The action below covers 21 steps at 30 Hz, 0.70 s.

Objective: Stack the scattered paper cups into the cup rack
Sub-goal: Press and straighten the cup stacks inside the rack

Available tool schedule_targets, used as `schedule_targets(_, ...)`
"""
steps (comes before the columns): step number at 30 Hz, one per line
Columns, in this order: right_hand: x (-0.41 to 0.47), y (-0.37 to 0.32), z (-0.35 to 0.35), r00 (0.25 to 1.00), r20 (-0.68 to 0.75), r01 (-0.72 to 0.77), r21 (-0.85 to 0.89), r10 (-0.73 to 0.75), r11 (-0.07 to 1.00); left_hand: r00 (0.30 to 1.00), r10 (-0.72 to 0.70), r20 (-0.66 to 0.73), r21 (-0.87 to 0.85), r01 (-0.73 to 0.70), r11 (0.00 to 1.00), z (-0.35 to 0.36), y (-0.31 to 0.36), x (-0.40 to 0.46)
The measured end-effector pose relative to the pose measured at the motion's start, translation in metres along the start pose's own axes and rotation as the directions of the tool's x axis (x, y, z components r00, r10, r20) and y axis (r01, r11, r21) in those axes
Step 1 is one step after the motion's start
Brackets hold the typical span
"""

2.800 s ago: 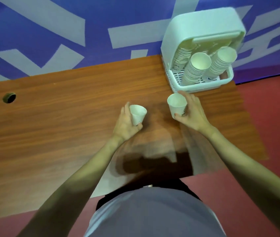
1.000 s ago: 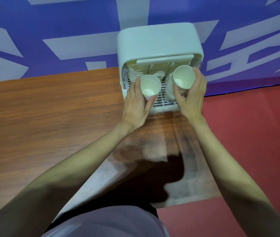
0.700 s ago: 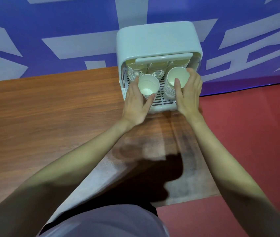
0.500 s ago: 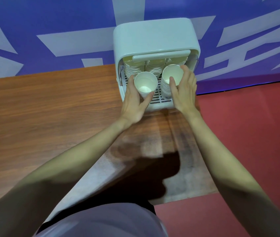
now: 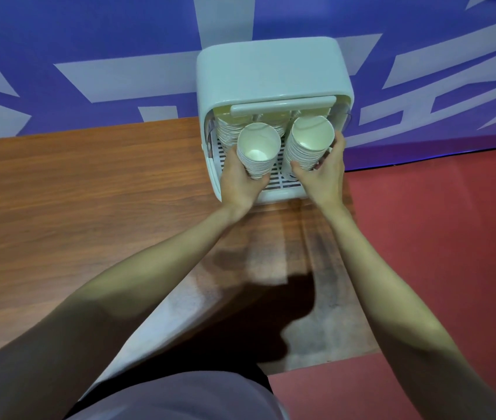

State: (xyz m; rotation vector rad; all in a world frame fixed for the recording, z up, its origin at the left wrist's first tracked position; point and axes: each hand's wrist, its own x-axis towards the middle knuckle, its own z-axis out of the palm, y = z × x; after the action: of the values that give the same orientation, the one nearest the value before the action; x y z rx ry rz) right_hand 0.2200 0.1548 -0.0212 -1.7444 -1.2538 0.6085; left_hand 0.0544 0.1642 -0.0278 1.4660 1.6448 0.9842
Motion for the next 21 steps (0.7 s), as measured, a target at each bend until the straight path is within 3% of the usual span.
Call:
schedule_targets(9,0.007,-0.012,0.01,0.994,0.016,0.112,-0.057,-0.111,0.992,0.999,-0.021,0.024,0.02,0.021,1.0,0.002,0.004,0.015)
schedule_targets(21,0.002,-0.012,0.001,0.992,0.115,0.057,-0.05,-0.051,0.997,0.987,-0.064,0.149,0.141,0.043,0.989,-0.02,0.01,0.012)
